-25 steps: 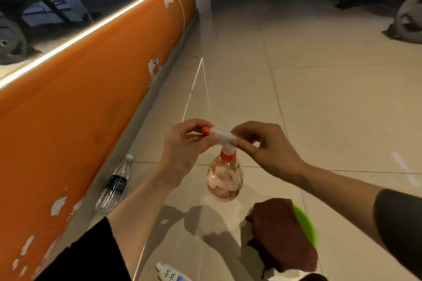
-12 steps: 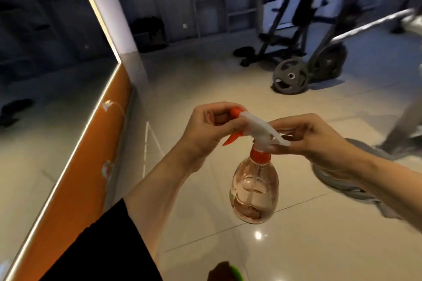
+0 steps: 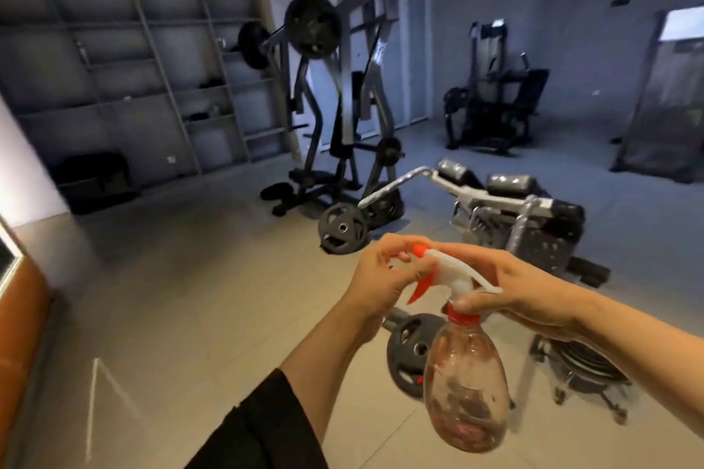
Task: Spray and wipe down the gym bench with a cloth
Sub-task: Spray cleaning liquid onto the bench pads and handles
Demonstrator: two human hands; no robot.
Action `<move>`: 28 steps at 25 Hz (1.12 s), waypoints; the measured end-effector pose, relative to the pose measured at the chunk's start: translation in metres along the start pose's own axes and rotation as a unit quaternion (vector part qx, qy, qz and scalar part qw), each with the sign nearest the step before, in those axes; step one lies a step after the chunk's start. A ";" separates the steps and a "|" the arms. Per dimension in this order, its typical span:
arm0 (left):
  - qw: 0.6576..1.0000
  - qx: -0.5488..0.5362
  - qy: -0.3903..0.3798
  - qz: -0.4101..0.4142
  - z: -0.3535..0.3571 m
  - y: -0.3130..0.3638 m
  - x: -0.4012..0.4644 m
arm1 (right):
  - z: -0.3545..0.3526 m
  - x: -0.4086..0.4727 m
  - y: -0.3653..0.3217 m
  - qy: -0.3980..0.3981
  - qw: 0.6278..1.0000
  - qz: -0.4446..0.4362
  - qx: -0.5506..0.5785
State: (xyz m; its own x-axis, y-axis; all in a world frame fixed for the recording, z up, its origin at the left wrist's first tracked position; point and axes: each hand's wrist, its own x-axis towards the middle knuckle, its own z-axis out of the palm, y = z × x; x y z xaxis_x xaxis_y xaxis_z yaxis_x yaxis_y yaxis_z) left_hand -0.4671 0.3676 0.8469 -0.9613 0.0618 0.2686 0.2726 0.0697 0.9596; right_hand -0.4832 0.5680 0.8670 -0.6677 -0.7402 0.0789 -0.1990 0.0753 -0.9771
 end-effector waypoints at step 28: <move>0.975 0.106 -0.123 -0.150 0.134 -0.210 0.213 | -0.226 0.119 0.165 0.486 0.852 0.186 0.052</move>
State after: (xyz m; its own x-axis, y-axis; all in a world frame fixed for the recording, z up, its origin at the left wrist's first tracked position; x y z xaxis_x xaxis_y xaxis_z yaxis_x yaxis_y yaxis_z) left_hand -0.7237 0.4997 0.6911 -0.9676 0.2413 -0.0751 0.0072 0.3231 0.9463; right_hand -0.7580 0.6435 0.7600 -0.9594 0.2299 -0.1634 0.1874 0.0865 -0.9785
